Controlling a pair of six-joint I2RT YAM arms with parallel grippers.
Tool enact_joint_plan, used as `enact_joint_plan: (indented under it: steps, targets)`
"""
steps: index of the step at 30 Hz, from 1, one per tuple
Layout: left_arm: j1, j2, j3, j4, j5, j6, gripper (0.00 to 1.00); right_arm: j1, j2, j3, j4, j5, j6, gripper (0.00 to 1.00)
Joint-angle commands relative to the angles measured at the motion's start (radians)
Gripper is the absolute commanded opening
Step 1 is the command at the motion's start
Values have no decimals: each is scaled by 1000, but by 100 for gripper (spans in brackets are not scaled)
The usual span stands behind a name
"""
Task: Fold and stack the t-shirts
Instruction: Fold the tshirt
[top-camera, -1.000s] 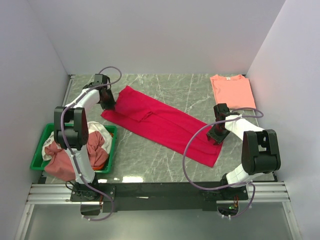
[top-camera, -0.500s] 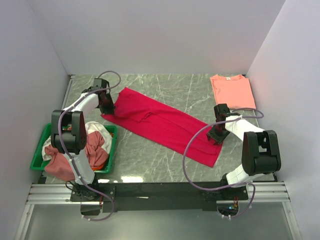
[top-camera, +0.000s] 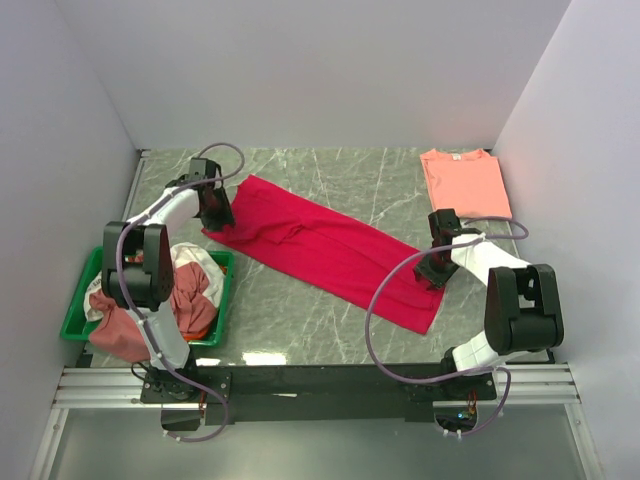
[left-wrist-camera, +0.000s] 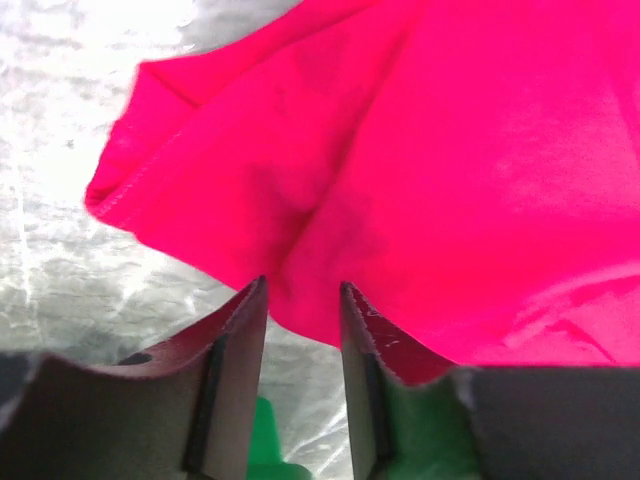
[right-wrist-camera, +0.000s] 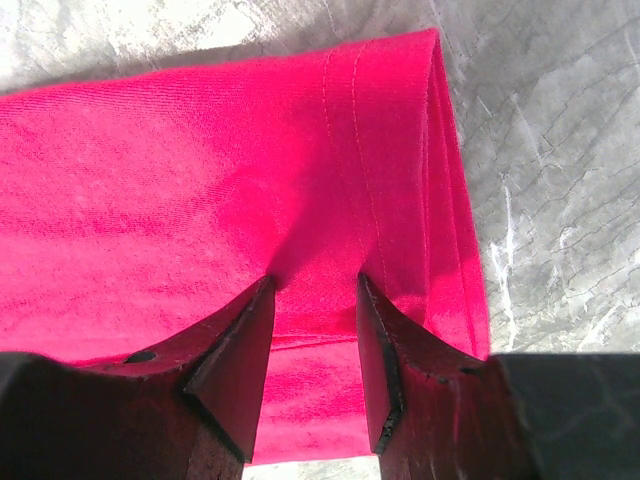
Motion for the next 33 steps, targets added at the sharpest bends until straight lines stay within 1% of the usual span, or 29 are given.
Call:
enact_joint_plan:
  steps: [1, 4, 8, 14, 19, 24, 33]
  targets:
    - [-50, -105, 52, 36, -25, 23, 42, -10, 3, -50, 15, 19, -5, 45]
    - [-119, -134, 33, 63, -25, 36, 44, -9, -5, -61, 17, 16, -7, 45]
    - [-223, -136, 9, 78, -13, 64, 47, -9, -19, -72, 18, 19, -7, 46]
    - [-301, -78, 1, 77, 16, 81, 47, -9, -37, -89, 17, 22, -11, 45]
    - [-330, -22, 13, 79, 4, 87, 47, -10, -45, -102, 21, 22, -14, 45]
    - [-343, 25, 59, 65, -5, 79, 47, -12, -37, -99, 23, 21, -17, 46]
    - [-355, 99, 108, 29, -25, 81, 44, -16, -27, -90, 24, 21, -20, 46]
